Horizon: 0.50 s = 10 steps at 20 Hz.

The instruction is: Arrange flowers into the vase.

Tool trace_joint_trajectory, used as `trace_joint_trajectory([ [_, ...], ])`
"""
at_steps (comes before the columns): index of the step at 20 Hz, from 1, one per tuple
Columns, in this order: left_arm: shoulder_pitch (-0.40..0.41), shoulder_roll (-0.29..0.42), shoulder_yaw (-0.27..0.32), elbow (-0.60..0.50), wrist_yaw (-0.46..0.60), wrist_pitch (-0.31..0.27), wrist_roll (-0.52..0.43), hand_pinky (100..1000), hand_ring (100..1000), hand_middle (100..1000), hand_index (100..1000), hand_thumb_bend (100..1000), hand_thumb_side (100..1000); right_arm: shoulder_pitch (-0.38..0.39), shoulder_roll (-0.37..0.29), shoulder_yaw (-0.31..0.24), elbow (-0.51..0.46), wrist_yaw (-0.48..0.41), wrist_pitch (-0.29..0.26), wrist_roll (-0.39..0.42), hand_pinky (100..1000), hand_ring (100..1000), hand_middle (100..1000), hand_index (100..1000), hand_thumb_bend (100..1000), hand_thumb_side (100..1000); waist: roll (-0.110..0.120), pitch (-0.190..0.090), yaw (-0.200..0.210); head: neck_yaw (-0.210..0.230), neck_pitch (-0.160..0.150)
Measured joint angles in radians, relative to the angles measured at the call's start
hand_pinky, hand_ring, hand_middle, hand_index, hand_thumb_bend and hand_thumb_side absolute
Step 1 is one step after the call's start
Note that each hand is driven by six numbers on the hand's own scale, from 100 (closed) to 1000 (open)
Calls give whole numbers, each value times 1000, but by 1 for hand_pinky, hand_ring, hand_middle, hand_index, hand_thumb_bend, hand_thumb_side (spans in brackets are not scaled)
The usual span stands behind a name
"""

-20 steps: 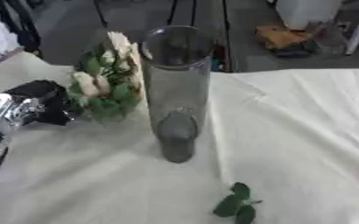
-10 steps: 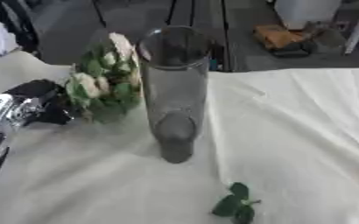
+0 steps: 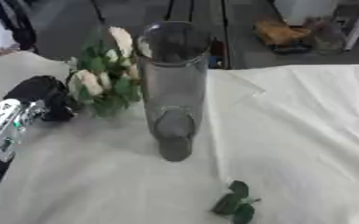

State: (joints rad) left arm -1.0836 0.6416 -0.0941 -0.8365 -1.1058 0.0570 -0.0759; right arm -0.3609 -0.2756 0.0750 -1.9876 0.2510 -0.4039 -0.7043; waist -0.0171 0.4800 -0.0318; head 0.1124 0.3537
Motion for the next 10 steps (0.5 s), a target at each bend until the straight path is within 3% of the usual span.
trace_joint_trajectory([
  [2, 0, 0, 0, 8, -18, 8, 38, 100, 100, 100, 100, 164, 618, 0, 0, 0, 0, -2, 0, 0, 647, 680, 537, 749, 100, 1000, 0, 0, -1, 0, 0],
  [5, 0, -7, 0, 18, -40, 17, 78, 100, 100, 100, 100, 102, 554, 0, 0, 0, 0, -7, 1, 1, 647, 681, 537, 749, 100, 1000, 0, 1, -1, 0, 0],
  [10, -4, -9, 1, 26, -33, -1, 80, 100, 100, 100, 100, 100, 501, 1, 0, 0, 0, -12, 4, 3, 649, 681, 536, 748, 100, 1000, 1, 0, 6, 0, 6],
])
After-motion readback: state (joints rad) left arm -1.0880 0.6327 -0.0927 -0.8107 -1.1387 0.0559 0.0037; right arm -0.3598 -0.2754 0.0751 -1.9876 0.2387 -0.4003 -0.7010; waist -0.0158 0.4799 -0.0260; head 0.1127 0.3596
